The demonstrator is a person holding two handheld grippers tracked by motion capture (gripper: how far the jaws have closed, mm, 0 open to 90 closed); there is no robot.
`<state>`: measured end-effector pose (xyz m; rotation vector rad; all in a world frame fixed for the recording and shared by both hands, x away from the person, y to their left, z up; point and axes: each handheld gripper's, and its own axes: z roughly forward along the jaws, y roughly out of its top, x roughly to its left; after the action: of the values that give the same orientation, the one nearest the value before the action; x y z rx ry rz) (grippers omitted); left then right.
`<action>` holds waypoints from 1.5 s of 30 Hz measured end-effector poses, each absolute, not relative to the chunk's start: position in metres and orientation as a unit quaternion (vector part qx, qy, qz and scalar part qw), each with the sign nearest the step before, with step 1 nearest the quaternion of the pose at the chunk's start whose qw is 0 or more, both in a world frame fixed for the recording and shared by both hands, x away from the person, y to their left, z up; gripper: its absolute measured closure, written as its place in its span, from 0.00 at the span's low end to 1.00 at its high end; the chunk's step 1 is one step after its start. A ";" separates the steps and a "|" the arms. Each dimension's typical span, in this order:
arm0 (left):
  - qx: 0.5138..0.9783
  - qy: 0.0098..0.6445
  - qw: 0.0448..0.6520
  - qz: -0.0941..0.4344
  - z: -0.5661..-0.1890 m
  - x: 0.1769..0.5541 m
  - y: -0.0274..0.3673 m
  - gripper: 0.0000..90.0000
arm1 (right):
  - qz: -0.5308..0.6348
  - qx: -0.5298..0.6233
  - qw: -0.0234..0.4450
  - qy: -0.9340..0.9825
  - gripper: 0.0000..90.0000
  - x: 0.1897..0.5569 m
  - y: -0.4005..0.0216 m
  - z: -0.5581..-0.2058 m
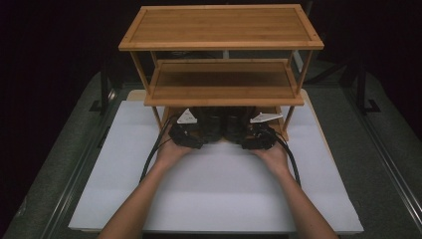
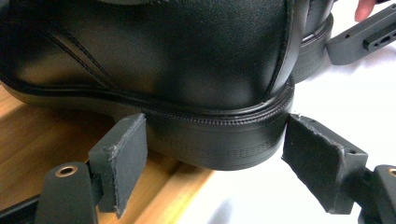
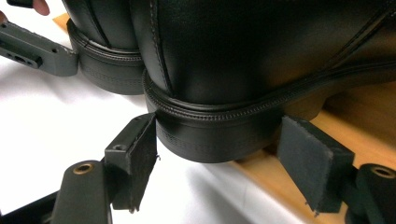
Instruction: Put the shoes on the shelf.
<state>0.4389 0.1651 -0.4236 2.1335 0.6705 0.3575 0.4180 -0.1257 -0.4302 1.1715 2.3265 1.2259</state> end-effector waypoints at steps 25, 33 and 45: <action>0.864 0.282 0.392 0.141 -0.443 0.463 0.162 0.22 | 0.390 0.407 0.149 0.813 0.32 0.440 -0.117 -0.449; 0.862 0.286 0.396 0.137 -0.434 0.456 0.163 0.17 | 0.386 0.412 0.153 0.811 0.25 0.436 -0.122 -0.442; 0.877 0.282 0.370 0.122 -0.416 0.425 0.182 0.10 | 0.391 0.417 0.140 0.808 0.15 0.409 -0.142 -0.423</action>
<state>0.4248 0.1817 -0.4157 2.2491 0.7248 0.3118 0.4089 -0.1418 -0.4227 1.2049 2.3353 1.1305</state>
